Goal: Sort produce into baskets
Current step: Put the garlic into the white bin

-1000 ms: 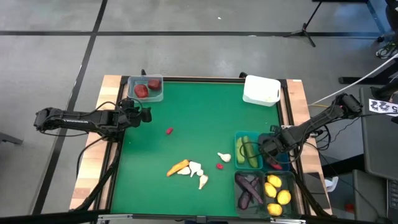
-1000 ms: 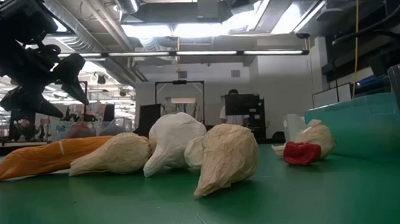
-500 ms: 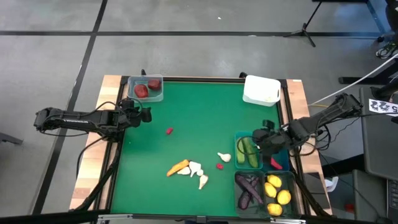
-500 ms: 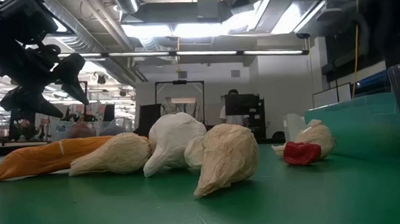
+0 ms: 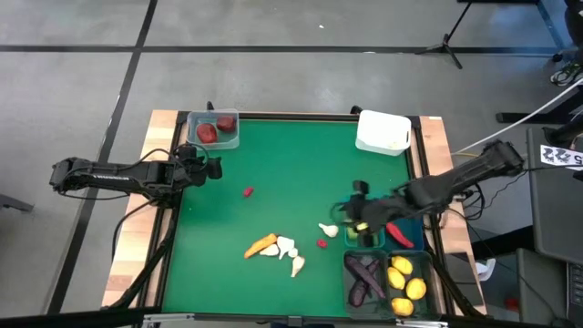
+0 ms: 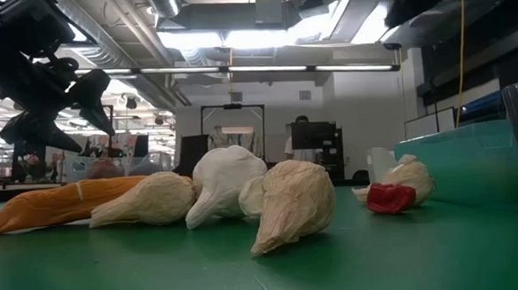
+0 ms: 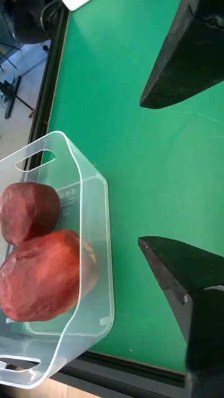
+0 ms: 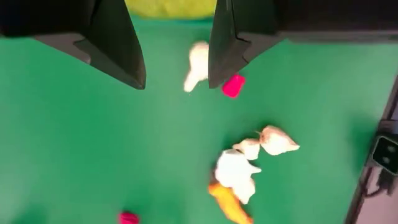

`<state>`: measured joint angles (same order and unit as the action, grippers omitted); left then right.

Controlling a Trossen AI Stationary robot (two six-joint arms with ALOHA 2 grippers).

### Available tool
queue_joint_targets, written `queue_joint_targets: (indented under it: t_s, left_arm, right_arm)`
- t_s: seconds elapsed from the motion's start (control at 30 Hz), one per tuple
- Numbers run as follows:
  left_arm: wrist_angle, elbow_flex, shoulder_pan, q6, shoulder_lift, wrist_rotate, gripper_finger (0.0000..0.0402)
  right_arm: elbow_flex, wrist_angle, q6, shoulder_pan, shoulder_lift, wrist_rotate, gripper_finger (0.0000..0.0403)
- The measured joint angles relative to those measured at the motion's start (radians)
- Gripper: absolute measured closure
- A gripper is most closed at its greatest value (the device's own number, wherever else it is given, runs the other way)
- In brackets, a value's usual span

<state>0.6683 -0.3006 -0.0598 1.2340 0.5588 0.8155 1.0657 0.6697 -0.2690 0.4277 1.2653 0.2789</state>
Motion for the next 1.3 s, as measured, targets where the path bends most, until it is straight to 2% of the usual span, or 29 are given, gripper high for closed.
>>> queue_joint_targets:
  t_s: [0.2, 0.33, 0.5, 0.83, 1.07, 1.3]
  left_arm:
    - [-0.005, 0.000, 0.000, 0.001, 0.000, 0.000, 0.0057]
    - [-0.004, 0.000, 0.000, -0.001, 0.000, 0.000, 0.0057]
    - [-0.004, 0.000, 0.000, -0.002, 0.000, 0.000, 0.0057]
    - [0.002, 0.000, 0.000, -0.002, 0.000, 0.000, 0.0057]
    - [0.001, 0.000, 0.000, -0.002, 0.000, 0.000, 0.0057]
    - [0.001, 0.000, 0.000, -0.004, 0.000, 0.000, 0.0057]
  right_arm:
    - [0.000, -0.130, 0.098, -0.113, 0.146, -0.283, 0.0230]
    - [0.000, -0.137, 0.082, -0.190, 0.206, -0.374, 0.0230]
    - [0.000, -0.138, 0.080, -0.253, 0.275, -0.414, 0.0220]
    - [0.009, -0.149, 0.068, -0.293, 0.392, -0.469, 0.0113]
    - [0.080, -0.135, 0.069, -0.291, 0.492, -0.455, 0.0115]
    - [0.167, 0.014, 0.094, -0.291, 0.603, -0.402, 0.0121]
